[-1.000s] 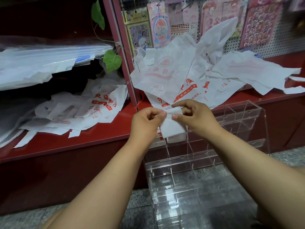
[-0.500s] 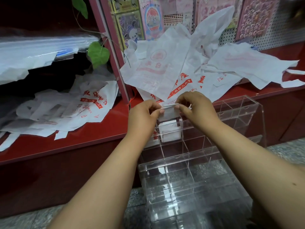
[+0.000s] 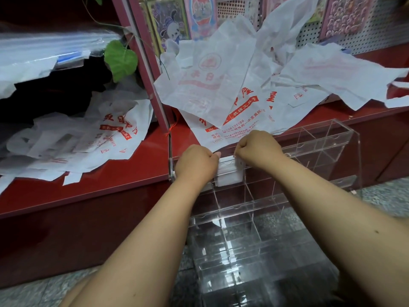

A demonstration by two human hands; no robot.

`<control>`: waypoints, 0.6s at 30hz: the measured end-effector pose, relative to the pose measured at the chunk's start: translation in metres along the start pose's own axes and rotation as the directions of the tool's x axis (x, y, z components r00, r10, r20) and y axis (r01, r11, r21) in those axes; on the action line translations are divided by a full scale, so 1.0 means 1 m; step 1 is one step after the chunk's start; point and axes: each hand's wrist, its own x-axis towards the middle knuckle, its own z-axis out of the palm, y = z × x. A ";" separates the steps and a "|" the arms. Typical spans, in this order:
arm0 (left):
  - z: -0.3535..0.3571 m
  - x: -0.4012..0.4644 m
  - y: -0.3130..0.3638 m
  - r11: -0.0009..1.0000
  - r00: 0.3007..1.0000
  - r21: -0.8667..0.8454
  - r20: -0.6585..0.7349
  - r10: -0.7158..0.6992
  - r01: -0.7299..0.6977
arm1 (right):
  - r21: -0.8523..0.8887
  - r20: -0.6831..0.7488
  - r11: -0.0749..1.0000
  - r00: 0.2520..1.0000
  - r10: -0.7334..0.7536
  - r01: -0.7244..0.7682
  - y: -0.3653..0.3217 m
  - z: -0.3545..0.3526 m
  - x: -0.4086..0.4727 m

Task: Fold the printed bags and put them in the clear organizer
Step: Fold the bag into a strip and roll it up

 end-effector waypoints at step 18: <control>-0.077 -0.003 -0.122 0.972 0.849 -0.002 -0.487 -0.206 0.235 | 0.315 -0.200 0.929 0.971 -0.133 0.193 -0.029 0.011 -0.026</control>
